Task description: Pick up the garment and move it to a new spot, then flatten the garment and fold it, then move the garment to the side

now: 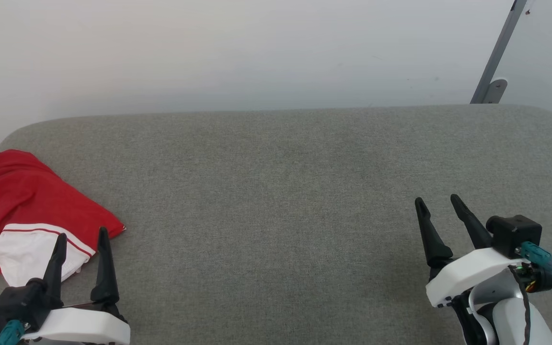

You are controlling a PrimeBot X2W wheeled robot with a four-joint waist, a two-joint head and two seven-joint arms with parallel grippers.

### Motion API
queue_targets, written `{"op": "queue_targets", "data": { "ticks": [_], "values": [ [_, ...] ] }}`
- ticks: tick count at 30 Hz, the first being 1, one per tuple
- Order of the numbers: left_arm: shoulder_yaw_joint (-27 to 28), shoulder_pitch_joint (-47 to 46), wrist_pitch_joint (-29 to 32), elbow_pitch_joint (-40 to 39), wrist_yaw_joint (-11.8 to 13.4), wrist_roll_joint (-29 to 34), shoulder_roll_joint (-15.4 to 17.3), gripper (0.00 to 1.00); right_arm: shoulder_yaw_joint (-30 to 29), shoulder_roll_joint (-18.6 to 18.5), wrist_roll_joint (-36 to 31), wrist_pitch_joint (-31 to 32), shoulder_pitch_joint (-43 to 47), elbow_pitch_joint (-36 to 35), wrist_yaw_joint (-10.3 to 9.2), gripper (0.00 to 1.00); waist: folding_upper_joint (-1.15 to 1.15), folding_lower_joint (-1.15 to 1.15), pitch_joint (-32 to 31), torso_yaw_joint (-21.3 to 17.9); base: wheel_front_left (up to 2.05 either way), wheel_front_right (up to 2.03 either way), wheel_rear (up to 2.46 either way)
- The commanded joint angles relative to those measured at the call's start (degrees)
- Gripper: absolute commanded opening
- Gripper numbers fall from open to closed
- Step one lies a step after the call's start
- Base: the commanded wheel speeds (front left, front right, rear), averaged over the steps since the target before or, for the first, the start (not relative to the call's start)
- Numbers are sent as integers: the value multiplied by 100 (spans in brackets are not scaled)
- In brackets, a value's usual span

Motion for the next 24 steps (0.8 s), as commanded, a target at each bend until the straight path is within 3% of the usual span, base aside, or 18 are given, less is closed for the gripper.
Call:
{"op": "queue_targets", "data": {
  "ticks": [1,18,24],
  "values": [
    [-17,52,-57,-55,33,129,54,100,19,-12,-152,-50,-100,-41,9,100,0,0,-2,0,0,0,0],
    [-125,59,-248,-68,-18,679,151,100,25,-2,-922,-186,-126,-6,6,100,0,0,-47,1,0,0,0],
    [-104,47,-257,-30,-70,565,110,100,4,1,-942,-209,-126,19,6,100,0,0,-70,-6,0,0,0]
  ]
}}
